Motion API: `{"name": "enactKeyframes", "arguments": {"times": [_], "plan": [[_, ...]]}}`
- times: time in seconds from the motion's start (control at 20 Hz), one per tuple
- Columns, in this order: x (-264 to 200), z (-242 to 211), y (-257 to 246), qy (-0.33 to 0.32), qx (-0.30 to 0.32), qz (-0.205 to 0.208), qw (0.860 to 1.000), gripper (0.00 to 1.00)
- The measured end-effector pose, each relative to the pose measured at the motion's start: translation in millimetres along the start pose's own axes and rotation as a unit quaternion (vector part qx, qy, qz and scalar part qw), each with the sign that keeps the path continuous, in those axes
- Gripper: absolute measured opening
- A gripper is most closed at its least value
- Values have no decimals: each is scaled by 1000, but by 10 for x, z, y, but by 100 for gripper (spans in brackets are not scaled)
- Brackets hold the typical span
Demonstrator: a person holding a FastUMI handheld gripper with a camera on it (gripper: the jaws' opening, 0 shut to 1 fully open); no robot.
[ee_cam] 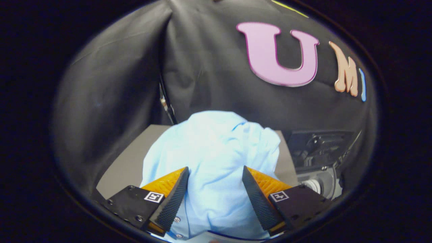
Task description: Put the clothes into the washing machine and then close the washing machine lid.
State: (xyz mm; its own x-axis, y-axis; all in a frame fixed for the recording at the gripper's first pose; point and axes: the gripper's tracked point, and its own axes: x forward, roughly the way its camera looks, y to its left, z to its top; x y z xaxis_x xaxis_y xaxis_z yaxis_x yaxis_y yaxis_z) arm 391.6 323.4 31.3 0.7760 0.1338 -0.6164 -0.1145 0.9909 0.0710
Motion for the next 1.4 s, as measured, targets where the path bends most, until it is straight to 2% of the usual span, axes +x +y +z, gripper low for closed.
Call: {"name": "enactKeyframes", "arguments": {"times": [0.1, 0.25, 0.4, 0.5, 0.6, 0.7, 0.95, 1.1, 1.4], "plan": [[-8, 11, -68, 3, 0, -15, 1000, 98], [65, 3, -1, 7, -4, 9, 1000, 57], [-137, -81, 44, -2, 44, 62, 997, 16], [-171, -56, -26, -30, 11, 71, 997, 1], [-273, -92, -83, -50, -23, 54, 997, 1], [-424, -156, -110, -58, -30, 45, 997, 1], [-884, 31, -243, -98, -23, 61, 993, 1], [-1083, 173, -596, -126, -12, 59, 990, 1], [-1386, 224, -1376, -143, 12, 38, 989, 1]]}}
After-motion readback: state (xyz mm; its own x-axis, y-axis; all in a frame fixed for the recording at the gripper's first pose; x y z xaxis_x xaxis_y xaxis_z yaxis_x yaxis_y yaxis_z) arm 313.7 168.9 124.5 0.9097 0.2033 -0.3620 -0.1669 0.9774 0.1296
